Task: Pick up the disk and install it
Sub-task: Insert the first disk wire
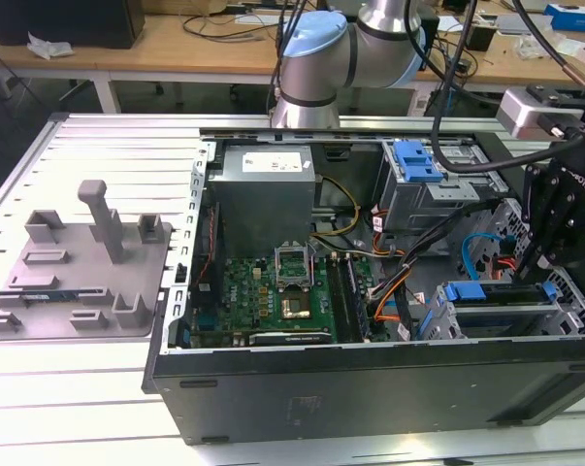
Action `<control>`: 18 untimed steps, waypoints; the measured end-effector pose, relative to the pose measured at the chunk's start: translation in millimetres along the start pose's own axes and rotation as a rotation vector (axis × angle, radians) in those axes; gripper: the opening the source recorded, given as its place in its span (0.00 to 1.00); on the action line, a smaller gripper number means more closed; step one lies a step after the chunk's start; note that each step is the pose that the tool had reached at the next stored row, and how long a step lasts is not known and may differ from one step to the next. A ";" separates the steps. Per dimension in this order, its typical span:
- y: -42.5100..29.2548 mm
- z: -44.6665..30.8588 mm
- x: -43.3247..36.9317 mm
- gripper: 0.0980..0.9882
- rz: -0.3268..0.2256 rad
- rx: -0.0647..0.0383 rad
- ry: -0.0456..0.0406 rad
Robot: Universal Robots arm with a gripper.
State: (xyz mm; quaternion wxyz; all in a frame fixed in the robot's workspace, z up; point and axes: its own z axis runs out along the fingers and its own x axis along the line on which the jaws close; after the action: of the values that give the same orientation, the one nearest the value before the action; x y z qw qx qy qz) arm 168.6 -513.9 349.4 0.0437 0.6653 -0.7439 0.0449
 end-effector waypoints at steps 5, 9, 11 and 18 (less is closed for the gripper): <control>0.3 -0.2 -2.0 0.08 0.000 0.000 0.0000; 0.2 0.0 -2.4 0.08 -0.006 0.001 0.0001; 0.3 0.2 -2.4 0.08 -0.011 0.001 0.0001; 0.3 0.8 -2.5 0.08 -0.015 0.002 0.0001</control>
State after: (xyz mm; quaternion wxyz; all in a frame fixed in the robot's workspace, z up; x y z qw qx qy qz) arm 168.6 -511.5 348.3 0.0434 0.6708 -0.7390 0.0453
